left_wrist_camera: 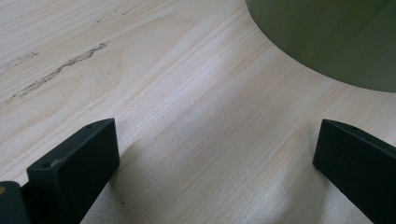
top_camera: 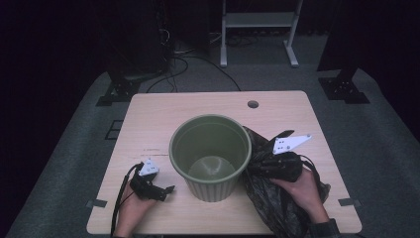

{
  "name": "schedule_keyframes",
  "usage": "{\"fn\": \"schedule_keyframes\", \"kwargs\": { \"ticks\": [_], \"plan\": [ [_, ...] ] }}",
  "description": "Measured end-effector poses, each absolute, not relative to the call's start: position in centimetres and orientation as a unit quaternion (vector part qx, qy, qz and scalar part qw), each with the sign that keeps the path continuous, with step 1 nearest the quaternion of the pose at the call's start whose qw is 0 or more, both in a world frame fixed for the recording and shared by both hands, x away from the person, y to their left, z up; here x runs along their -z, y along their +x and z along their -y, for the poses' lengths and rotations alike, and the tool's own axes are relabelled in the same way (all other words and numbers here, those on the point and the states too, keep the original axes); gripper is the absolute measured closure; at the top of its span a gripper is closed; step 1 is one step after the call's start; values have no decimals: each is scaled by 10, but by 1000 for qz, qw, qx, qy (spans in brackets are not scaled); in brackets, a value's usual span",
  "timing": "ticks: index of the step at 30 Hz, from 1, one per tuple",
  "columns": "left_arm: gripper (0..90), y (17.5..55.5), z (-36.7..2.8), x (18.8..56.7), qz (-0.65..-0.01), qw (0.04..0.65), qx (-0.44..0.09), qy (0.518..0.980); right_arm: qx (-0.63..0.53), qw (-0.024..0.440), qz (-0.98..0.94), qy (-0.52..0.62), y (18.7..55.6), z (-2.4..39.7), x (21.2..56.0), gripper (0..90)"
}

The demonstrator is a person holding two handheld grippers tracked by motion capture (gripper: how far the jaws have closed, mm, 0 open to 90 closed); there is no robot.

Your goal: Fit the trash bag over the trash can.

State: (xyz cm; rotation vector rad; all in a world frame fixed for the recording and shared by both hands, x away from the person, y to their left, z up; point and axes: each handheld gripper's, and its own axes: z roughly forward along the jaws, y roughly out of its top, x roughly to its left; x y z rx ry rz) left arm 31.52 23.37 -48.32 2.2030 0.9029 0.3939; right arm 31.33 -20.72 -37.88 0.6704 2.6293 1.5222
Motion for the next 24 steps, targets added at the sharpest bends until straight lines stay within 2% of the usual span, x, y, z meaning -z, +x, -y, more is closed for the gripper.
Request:
{"fn": "schedule_keyframes", "kwargs": {
  "ticks": [24],
  "plan": [
    [0,315,-233,483,-351,355,-153,853,-545,-17,-829,120,293,213,322,888]
  ]
}}
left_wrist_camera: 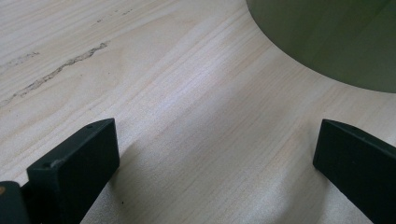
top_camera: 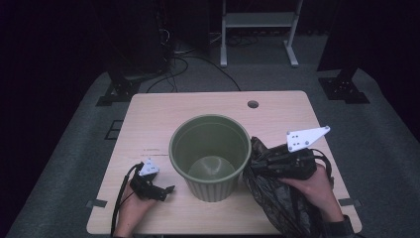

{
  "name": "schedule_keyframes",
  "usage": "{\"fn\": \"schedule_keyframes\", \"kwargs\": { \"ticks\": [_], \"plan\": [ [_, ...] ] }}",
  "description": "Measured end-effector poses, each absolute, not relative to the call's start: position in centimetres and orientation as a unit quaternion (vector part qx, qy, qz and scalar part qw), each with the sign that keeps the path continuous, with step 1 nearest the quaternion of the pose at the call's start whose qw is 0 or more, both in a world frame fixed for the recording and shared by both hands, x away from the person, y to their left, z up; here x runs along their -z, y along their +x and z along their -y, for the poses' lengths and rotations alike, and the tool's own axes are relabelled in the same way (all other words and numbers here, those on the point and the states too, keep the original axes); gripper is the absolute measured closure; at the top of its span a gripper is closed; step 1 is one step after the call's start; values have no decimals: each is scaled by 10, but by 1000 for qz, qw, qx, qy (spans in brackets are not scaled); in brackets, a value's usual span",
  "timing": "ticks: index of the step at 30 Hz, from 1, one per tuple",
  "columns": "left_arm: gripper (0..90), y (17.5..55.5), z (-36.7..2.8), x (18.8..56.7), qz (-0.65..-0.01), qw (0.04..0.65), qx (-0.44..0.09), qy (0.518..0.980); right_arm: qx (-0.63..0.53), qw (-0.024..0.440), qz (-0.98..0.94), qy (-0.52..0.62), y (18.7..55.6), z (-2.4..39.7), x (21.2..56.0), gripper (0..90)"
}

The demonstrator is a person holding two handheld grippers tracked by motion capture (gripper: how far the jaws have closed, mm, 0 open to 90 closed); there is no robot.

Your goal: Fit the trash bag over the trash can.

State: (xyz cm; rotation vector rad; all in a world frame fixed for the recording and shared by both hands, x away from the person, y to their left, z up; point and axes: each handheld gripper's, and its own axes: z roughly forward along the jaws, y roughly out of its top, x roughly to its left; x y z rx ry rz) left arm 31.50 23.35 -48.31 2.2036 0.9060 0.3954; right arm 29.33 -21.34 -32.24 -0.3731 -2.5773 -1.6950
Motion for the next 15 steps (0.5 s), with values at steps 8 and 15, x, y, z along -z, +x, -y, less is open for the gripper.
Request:
{"fn": "schedule_keyframes", "kwargs": {
  "ticks": [8,15],
  "plan": [
    [0,315,-233,483,-351,355,-153,853,545,32,832,-102,300,198,305,886],
    [0,315,-234,483,-350,355,-153,853,541,36,836,-87,306,180,292,887]
  ]
}}
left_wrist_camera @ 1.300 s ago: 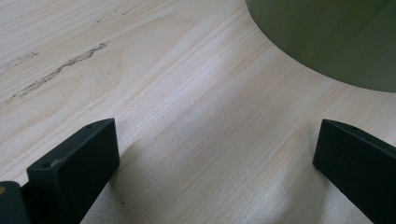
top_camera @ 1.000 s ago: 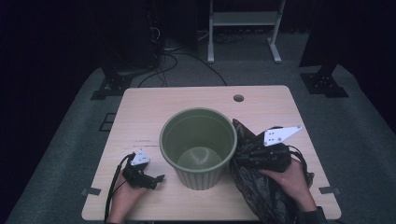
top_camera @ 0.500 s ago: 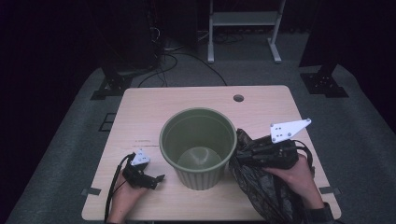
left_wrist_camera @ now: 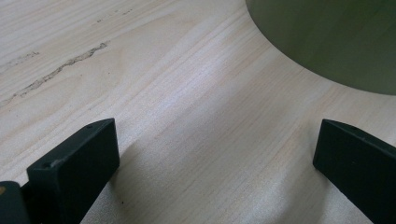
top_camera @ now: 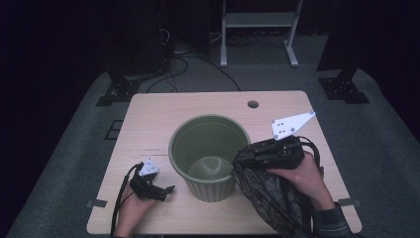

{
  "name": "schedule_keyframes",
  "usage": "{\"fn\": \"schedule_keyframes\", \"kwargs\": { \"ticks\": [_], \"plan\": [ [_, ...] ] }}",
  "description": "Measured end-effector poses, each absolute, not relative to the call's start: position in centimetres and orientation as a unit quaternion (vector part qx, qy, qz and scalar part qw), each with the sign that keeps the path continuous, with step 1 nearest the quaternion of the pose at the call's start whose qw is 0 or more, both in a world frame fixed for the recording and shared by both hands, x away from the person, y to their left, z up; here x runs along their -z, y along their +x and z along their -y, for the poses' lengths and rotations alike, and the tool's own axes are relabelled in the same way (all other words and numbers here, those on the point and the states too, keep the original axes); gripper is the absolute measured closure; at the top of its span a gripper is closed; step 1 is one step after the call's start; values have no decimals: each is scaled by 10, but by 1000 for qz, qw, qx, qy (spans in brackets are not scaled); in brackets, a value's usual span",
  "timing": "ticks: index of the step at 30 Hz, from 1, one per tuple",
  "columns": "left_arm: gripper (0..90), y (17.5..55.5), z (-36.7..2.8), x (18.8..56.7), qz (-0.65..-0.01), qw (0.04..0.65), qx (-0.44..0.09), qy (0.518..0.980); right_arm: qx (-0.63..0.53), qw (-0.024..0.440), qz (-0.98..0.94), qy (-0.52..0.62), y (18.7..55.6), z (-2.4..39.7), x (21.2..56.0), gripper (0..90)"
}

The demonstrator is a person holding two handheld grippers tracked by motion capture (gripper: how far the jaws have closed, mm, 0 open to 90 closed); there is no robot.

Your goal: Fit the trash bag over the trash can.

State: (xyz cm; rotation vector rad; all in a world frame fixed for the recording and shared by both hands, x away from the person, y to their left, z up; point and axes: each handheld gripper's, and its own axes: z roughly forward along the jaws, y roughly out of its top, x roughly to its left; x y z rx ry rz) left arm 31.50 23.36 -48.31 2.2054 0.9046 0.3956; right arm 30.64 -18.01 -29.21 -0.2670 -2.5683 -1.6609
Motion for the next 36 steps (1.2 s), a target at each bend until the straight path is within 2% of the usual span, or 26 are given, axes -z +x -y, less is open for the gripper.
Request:
{"fn": "schedule_keyframes", "kwargs": {
  "ticks": [21,36],
  "plan": [
    [0,315,-233,483,-349,357,-153,853,550,5,833,-60,311,154,248,887],
    [0,315,-233,483,-348,357,-153,853,569,0,821,-32,326,109,218,887]
  ]
}}
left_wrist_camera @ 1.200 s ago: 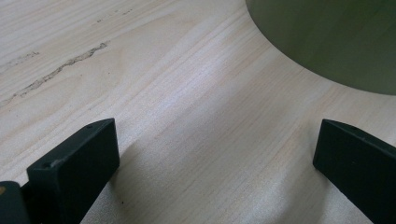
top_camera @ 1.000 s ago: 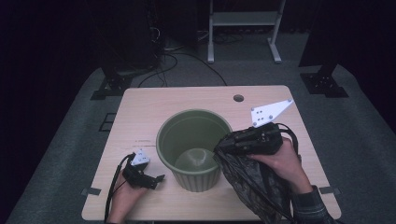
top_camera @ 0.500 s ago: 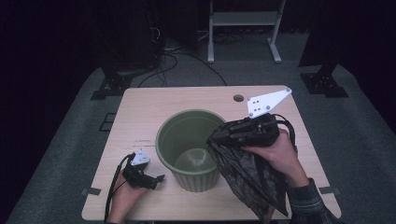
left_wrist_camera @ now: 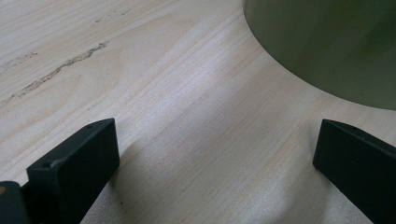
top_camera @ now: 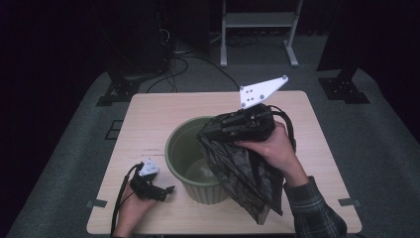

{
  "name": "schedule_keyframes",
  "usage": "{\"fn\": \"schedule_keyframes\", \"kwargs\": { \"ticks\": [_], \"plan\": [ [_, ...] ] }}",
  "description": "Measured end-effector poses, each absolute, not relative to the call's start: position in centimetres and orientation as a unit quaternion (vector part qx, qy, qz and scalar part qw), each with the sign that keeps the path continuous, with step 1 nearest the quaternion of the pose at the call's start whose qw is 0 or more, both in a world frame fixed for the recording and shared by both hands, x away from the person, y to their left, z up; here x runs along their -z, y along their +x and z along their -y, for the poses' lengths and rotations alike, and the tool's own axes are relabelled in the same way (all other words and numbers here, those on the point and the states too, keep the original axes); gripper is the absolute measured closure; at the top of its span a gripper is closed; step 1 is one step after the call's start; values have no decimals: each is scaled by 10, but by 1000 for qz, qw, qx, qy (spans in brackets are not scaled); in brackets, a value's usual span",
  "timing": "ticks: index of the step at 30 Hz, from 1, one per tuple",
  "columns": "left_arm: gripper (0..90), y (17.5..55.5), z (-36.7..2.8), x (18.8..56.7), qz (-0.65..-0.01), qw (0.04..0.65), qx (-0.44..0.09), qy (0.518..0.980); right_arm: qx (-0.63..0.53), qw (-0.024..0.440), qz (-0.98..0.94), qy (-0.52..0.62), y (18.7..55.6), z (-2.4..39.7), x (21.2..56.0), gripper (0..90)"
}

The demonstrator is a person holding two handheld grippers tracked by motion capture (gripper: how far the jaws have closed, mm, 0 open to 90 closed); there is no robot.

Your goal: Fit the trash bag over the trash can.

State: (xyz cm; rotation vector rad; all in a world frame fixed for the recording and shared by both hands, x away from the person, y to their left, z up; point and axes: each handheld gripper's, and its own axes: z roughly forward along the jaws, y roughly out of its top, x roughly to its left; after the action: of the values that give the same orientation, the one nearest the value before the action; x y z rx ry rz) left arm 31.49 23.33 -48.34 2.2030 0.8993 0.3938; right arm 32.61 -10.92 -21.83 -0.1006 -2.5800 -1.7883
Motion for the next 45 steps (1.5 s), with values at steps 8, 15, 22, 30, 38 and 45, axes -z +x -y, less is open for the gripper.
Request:
{"fn": "schedule_keyframes", "kwargs": {
  "ticks": [8,15,22,30,38,45],
  "plan": [
    [0,315,-233,483,-348,357,-152,853,576,4,817,-20,333,82,208,886],
    [0,315,-233,484,-347,357,-153,854,582,13,813,-6,340,53,199,887],
    [0,315,-233,483,-347,357,-152,854,577,34,816,-6,348,27,214,884],
    [0,315,-233,483,-346,357,-151,854,555,52,829,-39,361,25,246,876],
    [0,315,-233,483,-346,356,-151,855,516,59,851,-74,369,20,269,756],
    [0,315,-233,483,-346,356,-151,855,511,33,854,-93,367,33,264,573]
  ]
}}
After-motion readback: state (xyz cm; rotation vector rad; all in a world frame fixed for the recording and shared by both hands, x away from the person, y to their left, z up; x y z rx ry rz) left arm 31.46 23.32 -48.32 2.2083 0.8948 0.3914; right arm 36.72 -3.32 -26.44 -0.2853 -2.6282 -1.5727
